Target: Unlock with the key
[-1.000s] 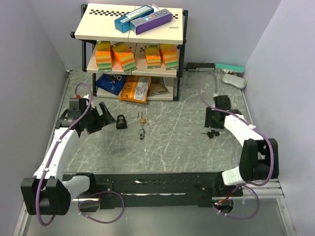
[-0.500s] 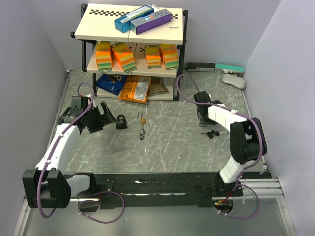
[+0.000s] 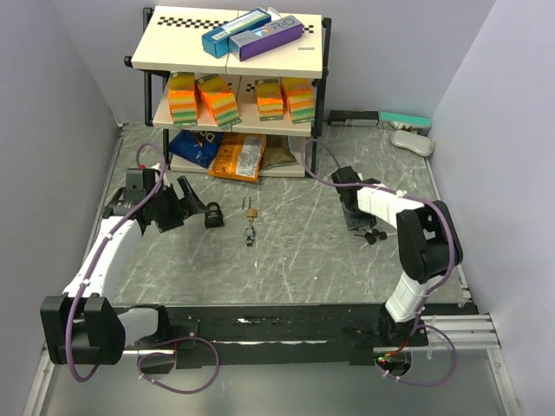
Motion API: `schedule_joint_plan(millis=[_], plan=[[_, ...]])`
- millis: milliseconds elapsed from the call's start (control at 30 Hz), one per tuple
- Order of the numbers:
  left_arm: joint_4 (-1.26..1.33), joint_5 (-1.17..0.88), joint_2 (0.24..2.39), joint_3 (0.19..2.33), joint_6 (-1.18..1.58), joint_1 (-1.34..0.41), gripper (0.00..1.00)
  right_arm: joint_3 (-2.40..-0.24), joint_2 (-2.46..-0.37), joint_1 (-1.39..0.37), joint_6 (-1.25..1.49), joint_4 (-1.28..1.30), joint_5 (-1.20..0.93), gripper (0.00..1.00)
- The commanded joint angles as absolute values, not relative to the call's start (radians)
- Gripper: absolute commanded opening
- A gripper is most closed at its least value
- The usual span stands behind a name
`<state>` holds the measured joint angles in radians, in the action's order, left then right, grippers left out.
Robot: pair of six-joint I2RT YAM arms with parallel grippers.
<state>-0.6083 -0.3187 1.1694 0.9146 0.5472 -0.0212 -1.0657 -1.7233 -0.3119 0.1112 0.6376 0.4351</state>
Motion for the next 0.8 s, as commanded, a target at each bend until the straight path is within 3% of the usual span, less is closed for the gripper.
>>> schedule_joint_plan(millis=[0, 333, 733, 767], plan=[[-0.58, -0.339, 1.167, 0.934, 0.565, -0.017, 0.96, -1.095, -1.764, -0.314, 0.13, 0.69, 0.485, 0.48], [-0.601, -0.336, 1.143, 0.928, 0.545, -0.018, 0.96, -1.111, -1.77, -0.314, 0.144, 0.709, 0.531, 0.38], [-0.603, -0.364, 1.088, 0.914, 0.529, -0.017, 0.96, -1.117, -1.732, -0.322, 0.149, 0.744, 0.572, 0.1], [-0.601, -0.365, 1.075, 0.911, 0.529, -0.017, 0.96, -1.13, -1.717, -0.324, 0.149, 0.753, 0.572, 0.04]])
